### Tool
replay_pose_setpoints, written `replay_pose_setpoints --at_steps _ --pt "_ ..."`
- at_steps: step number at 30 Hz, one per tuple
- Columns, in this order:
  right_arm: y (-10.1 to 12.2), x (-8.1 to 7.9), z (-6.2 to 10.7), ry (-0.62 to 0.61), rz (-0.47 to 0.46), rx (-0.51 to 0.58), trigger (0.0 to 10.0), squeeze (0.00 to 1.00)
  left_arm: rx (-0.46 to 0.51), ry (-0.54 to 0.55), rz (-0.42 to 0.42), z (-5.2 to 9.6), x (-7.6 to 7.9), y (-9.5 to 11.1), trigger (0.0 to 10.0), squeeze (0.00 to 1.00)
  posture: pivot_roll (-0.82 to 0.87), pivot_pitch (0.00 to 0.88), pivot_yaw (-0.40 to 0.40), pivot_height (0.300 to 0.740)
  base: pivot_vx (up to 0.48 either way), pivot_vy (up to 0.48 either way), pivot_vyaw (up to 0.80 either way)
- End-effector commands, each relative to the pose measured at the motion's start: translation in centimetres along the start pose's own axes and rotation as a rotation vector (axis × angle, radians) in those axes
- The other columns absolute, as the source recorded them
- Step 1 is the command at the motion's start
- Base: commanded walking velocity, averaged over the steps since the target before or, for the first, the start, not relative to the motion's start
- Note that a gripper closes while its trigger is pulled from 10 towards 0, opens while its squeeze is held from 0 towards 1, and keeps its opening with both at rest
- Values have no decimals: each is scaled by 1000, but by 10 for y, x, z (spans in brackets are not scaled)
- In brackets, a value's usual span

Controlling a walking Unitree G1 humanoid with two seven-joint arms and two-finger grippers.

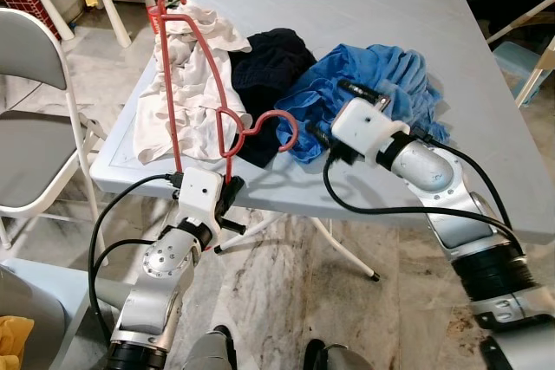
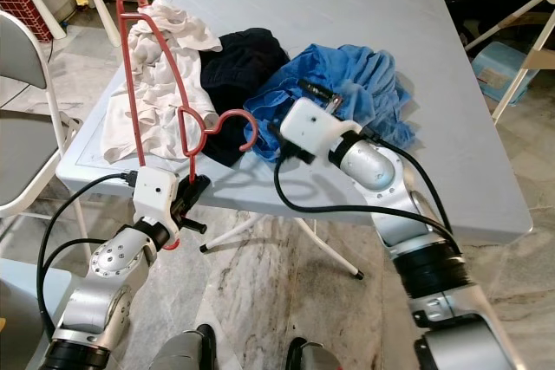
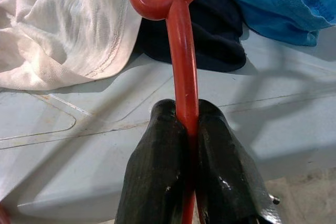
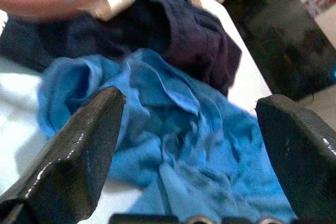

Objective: Hang hanger

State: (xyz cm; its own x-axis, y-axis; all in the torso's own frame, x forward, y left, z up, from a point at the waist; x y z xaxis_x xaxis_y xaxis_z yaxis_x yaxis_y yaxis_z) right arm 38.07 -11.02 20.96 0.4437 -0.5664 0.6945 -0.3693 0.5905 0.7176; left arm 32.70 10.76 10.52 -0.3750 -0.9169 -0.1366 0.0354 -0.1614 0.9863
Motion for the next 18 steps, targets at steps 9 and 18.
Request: replay_pose_setpoints --at_steps 9,18 --pt "3 17 22 -182 -223 96 10000 0 11 -184 74 1 18 6 10000 0 4 166 -37 740 0 0 0" --pt "-31 9 60 -362 -476 41 10000 0 4 -267 95 8 13 13 10000 0 -32 185 -27 740 0 0 0"
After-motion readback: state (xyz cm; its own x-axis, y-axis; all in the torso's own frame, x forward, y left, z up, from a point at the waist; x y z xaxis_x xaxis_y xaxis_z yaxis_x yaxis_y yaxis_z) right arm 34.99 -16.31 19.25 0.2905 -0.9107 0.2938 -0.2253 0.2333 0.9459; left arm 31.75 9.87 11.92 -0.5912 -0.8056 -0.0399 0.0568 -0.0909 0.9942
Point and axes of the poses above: a point about 5 cm out from each wrist's last joint towards the gripper, its own z axis pointing back from the gripper into the wrist, its own y axis along the axis of the wrist's last joint, x = y × z, the point moved 4 cm from there along -z, pointing out of the wrist towards the gripper, and after that the axes turned 6 degrees about -z, right-handed, at the moved point
